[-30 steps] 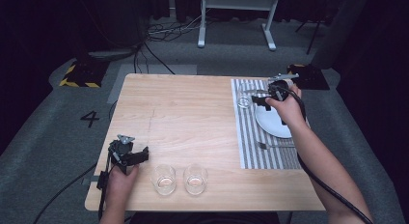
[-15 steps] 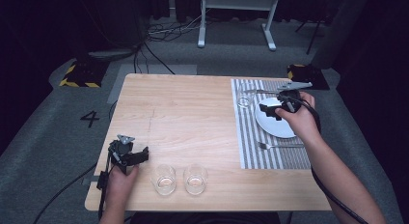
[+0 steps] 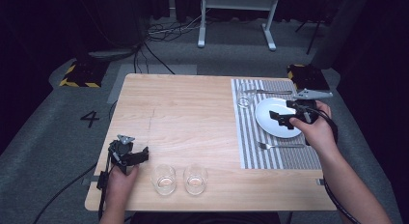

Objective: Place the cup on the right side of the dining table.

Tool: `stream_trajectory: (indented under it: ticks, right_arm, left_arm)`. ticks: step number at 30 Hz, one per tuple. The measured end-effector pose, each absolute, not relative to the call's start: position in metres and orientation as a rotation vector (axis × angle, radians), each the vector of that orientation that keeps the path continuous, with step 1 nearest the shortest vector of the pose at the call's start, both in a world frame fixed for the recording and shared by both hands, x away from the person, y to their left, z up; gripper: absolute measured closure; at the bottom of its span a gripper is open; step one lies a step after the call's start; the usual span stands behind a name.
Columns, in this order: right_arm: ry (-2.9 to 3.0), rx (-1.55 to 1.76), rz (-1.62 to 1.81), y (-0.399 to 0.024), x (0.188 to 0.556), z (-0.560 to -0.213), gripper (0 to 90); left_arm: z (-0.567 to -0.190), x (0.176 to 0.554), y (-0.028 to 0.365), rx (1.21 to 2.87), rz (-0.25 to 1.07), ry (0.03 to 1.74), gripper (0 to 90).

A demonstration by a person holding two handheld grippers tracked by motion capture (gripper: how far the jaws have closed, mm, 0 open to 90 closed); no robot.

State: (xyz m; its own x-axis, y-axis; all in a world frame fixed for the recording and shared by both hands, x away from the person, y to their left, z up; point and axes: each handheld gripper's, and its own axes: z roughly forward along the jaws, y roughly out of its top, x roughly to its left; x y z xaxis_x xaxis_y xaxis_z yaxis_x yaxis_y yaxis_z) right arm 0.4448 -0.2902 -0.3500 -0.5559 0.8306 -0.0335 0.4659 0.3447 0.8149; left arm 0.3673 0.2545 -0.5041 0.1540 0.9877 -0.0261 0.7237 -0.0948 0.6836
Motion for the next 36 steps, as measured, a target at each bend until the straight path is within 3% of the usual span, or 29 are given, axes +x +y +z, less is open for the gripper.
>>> stream_trajectory:
  ticks: [36]
  right_arm:
    - [2.312, 1.098, 1.018, -0.325, 0.374, -0.405, 19.4]
  left_arm:
    - [-0.504, 0.367, 0.254, 1.878, 0.616, 1.626, 14.9]
